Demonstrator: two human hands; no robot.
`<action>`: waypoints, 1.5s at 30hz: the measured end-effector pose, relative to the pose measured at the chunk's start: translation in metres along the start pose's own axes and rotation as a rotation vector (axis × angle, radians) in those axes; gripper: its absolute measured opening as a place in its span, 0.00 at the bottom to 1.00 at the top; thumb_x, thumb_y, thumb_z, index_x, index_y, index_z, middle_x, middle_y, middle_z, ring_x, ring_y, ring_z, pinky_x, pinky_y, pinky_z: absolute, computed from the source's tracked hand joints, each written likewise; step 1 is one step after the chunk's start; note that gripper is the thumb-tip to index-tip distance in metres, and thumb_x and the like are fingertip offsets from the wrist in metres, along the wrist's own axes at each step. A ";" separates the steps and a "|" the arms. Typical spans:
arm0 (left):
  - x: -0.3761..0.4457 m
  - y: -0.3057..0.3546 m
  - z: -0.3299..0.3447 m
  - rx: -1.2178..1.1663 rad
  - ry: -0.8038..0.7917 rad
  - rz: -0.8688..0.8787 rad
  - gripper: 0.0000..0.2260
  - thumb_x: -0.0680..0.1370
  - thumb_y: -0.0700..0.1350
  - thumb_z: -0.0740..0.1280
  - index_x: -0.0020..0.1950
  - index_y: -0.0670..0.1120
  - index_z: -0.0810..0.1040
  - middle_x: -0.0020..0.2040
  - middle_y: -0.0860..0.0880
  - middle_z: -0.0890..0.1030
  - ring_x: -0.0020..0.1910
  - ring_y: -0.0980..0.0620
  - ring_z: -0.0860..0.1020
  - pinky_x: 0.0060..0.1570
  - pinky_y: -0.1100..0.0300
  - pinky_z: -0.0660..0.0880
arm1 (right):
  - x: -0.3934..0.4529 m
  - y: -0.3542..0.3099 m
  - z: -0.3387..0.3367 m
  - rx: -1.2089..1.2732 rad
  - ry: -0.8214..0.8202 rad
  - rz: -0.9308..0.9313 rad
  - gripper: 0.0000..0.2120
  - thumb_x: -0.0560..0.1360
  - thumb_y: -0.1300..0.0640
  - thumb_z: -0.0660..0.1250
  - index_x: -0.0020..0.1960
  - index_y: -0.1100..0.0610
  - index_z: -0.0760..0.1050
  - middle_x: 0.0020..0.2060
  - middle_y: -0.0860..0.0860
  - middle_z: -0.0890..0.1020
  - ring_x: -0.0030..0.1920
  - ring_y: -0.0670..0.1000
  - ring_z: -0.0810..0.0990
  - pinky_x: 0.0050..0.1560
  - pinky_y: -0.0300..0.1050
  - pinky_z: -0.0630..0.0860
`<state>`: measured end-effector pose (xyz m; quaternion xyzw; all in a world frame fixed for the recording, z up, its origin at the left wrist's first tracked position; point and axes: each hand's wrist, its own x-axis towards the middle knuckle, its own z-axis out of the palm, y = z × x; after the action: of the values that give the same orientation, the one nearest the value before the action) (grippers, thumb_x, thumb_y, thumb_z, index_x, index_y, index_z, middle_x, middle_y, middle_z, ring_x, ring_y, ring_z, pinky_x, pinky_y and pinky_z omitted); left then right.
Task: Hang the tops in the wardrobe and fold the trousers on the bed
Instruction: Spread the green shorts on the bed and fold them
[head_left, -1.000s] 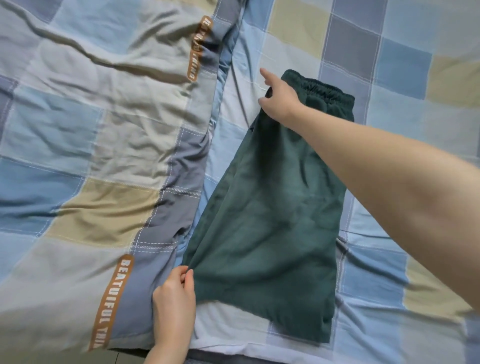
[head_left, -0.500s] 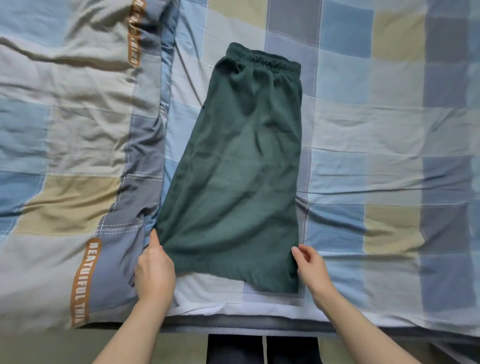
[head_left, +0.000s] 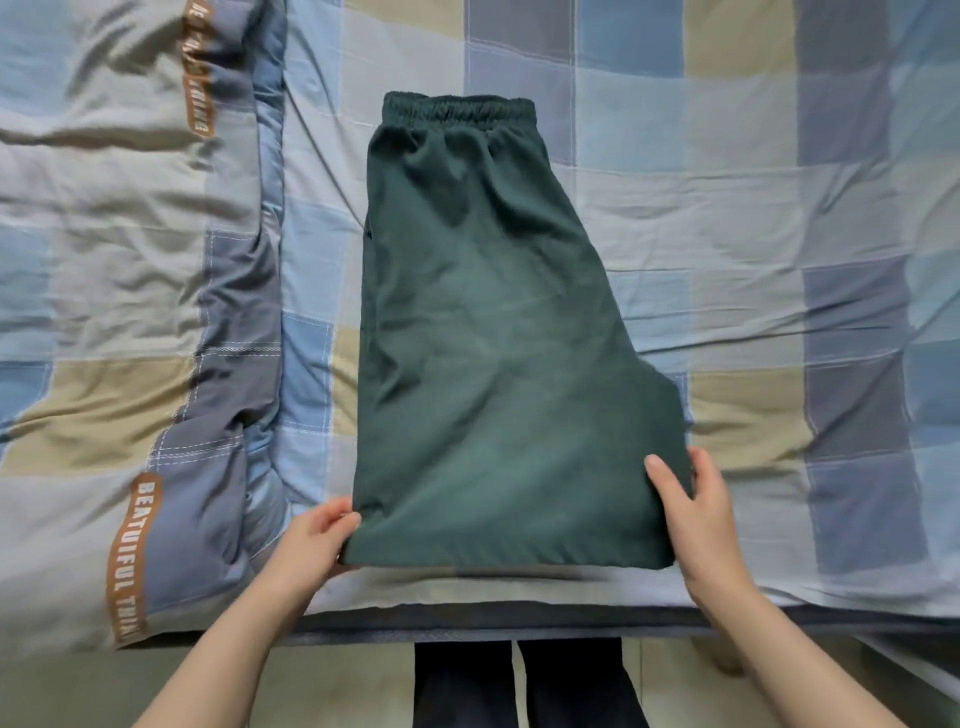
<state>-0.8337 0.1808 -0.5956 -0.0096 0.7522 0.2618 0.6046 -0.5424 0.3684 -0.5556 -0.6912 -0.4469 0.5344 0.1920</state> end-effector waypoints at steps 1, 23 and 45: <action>-0.003 -0.006 0.004 -0.012 -0.002 -0.022 0.09 0.82 0.35 0.58 0.49 0.40 0.78 0.40 0.47 0.81 0.40 0.53 0.77 0.34 0.64 0.76 | 0.001 0.008 -0.011 -0.052 -0.006 0.003 0.08 0.79 0.56 0.64 0.57 0.55 0.72 0.51 0.47 0.81 0.52 0.41 0.79 0.51 0.38 0.76; 0.016 -0.005 0.038 0.991 0.670 0.160 0.24 0.68 0.32 0.67 0.64 0.40 0.69 0.56 0.35 0.71 0.52 0.32 0.73 0.47 0.42 0.71 | 0.120 0.020 0.015 -0.356 -0.128 0.315 0.09 0.79 0.55 0.59 0.47 0.57 0.76 0.44 0.56 0.80 0.43 0.55 0.79 0.46 0.54 0.81; 0.002 -0.009 0.261 1.259 -0.507 0.803 0.11 0.78 0.40 0.59 0.59 0.44 0.73 0.54 0.44 0.78 0.52 0.40 0.76 0.44 0.50 0.70 | 0.121 0.018 0.000 -0.184 -0.290 0.387 0.05 0.80 0.58 0.61 0.45 0.56 0.69 0.44 0.54 0.79 0.40 0.53 0.81 0.42 0.47 0.81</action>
<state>-0.5947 0.2794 -0.6352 0.6668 0.5441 -0.0208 0.5088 -0.5315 0.4586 -0.6382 -0.6946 -0.3761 0.6117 -0.0435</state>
